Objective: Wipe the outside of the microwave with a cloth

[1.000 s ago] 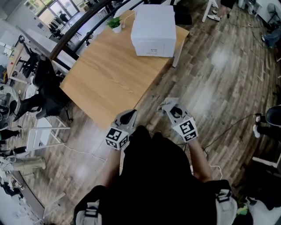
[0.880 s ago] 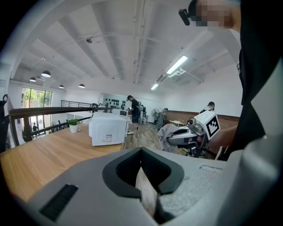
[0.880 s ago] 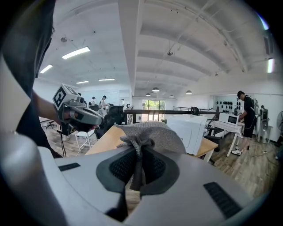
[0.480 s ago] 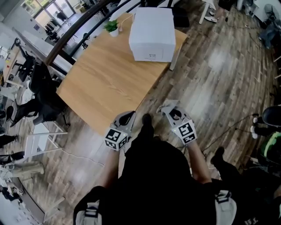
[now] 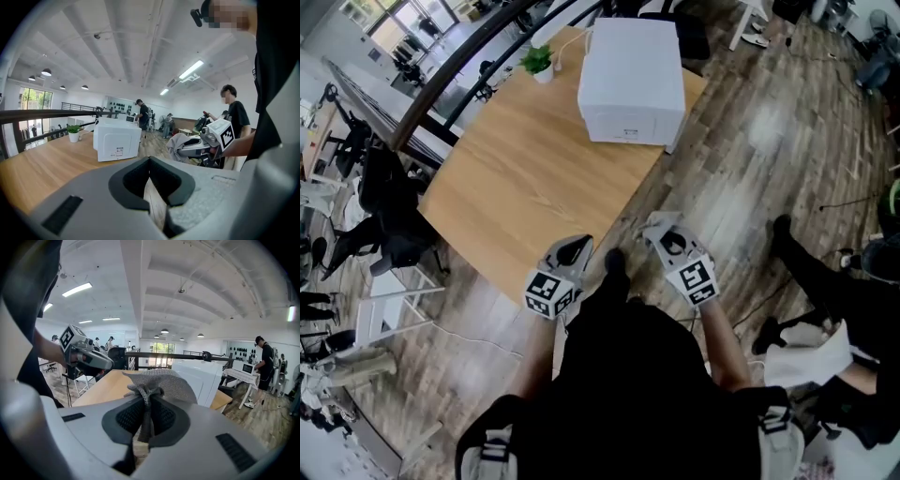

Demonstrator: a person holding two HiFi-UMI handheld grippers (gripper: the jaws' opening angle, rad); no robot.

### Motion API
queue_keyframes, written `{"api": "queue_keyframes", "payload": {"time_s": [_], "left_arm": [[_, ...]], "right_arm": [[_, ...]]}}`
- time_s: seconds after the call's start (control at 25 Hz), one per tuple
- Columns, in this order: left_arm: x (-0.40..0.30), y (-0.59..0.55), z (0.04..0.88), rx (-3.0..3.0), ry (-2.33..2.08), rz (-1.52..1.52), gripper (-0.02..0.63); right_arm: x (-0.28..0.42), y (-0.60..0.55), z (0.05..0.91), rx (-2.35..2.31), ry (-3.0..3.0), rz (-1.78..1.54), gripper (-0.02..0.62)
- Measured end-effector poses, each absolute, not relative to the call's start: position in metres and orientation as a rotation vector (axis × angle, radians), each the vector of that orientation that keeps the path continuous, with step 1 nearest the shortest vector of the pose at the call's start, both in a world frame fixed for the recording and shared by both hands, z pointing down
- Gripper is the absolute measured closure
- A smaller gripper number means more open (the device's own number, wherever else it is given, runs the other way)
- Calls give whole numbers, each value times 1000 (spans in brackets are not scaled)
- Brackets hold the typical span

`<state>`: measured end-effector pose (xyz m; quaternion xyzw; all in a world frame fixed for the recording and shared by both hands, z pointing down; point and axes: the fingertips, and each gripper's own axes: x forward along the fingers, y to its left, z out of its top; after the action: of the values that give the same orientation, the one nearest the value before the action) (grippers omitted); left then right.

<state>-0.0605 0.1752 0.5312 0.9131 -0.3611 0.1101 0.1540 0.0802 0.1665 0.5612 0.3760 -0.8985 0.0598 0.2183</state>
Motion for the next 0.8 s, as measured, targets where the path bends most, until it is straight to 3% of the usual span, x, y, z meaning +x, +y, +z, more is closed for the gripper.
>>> {"api": "queue_keyframes", "payload": {"time_s": [0.8], "left_arm": [[-64, 39, 533, 2636, -917, 328, 606]], "right_arm": [[71, 34, 565, 1107, -2443, 195, 578]]}}
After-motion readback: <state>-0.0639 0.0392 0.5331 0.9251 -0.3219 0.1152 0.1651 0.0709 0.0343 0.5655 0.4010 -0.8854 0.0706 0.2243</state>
